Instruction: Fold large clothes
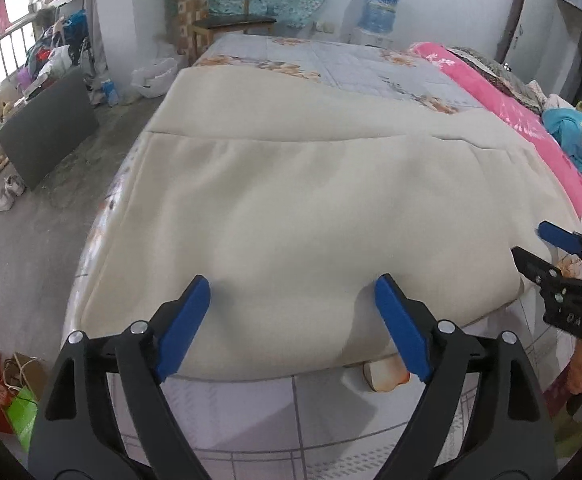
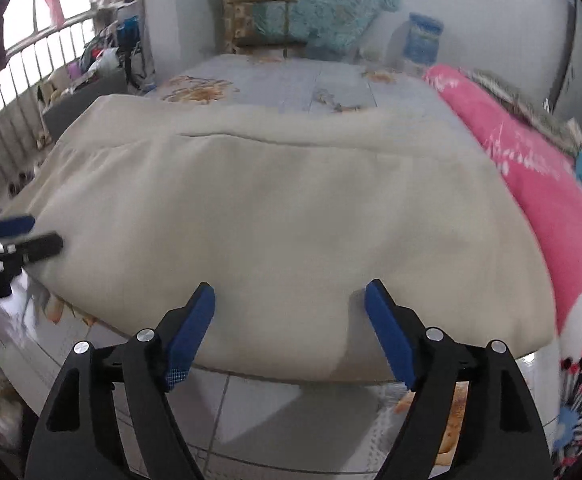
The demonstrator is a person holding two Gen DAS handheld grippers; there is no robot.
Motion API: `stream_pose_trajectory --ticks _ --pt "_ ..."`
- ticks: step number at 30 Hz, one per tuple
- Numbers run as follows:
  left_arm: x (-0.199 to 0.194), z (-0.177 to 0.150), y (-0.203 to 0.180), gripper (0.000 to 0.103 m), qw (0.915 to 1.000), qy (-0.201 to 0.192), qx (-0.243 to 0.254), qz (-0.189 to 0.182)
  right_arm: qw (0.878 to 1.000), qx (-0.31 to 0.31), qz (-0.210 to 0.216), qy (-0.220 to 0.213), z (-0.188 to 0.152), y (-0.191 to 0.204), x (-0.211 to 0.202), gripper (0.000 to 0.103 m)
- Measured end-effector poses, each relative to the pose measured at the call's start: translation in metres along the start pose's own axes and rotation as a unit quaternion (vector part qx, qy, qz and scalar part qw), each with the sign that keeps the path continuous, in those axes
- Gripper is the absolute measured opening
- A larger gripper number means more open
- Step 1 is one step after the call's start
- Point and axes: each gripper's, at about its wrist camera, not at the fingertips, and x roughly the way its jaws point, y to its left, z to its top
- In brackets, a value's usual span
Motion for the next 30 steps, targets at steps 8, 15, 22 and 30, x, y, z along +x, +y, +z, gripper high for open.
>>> stream_pose_trajectory --ticks 8,15,22,30 --pt "-0.015 -0.008 -0.008 0.086 0.9992 -0.014 0.029 0.022 0.999 0.019 -0.018 -0.022 -0.015 -0.016 -0.026 0.081" --pt "-0.022 -0.013 -0.008 0.087 0.9993 -0.014 0.019 0.028 0.998 0.066 0.005 -0.003 -0.030 -0.032 -0.028 0.084" --pt "-0.075 -0.024 -0.011 0.093 0.9981 -0.060 -0.017 0.002 0.994 0.097 0.033 -0.037 -0.044 -0.030 -0.072 0.092" --pt "-0.115 -0.040 -0.032 0.094 0.9962 -0.085 -0.014 0.015 0.995 0.072 0.022 -0.063 -0.053 -0.008 -0.107 0.097"
